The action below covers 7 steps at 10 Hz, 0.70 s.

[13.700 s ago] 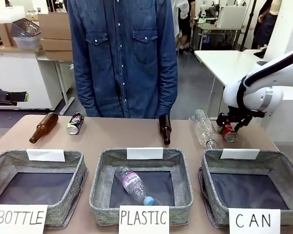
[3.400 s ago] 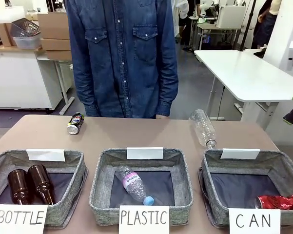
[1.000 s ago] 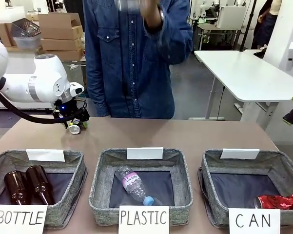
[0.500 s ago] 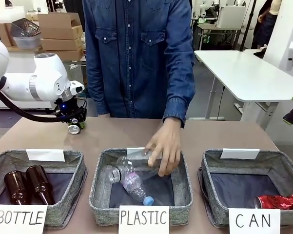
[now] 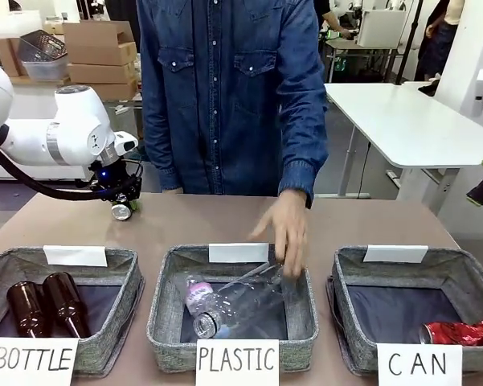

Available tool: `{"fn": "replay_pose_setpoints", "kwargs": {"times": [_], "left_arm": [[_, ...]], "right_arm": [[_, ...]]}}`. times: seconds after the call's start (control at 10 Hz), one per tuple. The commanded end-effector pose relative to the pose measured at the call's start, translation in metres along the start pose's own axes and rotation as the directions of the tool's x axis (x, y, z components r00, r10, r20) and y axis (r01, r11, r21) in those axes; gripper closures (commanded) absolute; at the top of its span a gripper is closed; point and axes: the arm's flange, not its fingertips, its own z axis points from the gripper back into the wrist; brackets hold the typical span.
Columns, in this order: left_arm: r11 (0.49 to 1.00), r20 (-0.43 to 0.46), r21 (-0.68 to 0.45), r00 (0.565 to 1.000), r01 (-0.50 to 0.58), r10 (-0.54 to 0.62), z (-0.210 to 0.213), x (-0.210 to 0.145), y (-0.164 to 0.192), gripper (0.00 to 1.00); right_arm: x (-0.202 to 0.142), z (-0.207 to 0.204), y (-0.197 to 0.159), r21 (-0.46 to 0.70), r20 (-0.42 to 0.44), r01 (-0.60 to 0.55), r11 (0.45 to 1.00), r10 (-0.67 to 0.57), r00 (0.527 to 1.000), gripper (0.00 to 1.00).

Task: Sort the can waste into the basket.
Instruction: Pick up the can waste from the table and place it in the right Fabric basket.

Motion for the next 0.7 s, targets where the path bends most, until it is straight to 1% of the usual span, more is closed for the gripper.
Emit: {"fn": "replay_pose_setpoints", "kwargs": {"times": [0.0,0.1,0.2,0.3,0.4,0.5,0.6], "left_arm": [[0.998,-0.001,-0.059,1.0,0.026,-0.026,0.033,-0.025,0.015,1.0],[0.986,0.051,-0.129,0.994,0.105,-0.099,0.08,-0.062,0.027,1.0],[0.927,0.164,-0.217,0.948,0.305,-0.273,0.144,-0.129,0.034,1.0],[0.839,0.296,-0.247,0.862,0.486,-0.412,0.19,-0.195,0.037,1.0],[0.732,0.404,-0.23,0.747,0.642,-0.528,0.216,-0.258,0.036,1.0],[0.503,0.479,-0.226,0.545,0.834,-0.688,0.227,-0.313,0.031,1.0],[0.231,0.521,-0.179,0.291,0.957,-0.803,0.228,-0.357,0.029,1.0]], "right_arm": [[-0.003,0.003,-0.001,-0.009,-0.012,-0.018,1.0,0.017,1.0,0.0],[-0.003,0.003,-0.001,-0.009,-0.012,-0.018,1.0,0.017,1.0,0.0],[-0.003,0.003,-0.001,-0.009,-0.012,-0.018,1.0,0.017,1.0,0.0],[-0.003,0.003,-0.001,-0.009,-0.012,-0.018,1.0,0.017,1.0,0.0],[-0.003,0.003,-0.001,-0.009,-0.012,-0.018,1.0,0.017,1.0,0.0],[-0.003,0.003,-0.001,-0.009,-0.012,-0.018,1.0,0.017,1.0,0.0],[-0.003,0.003,-0.001,-0.009,-0.012,-0.018,1.0,0.017,1.0,0.0]]}}
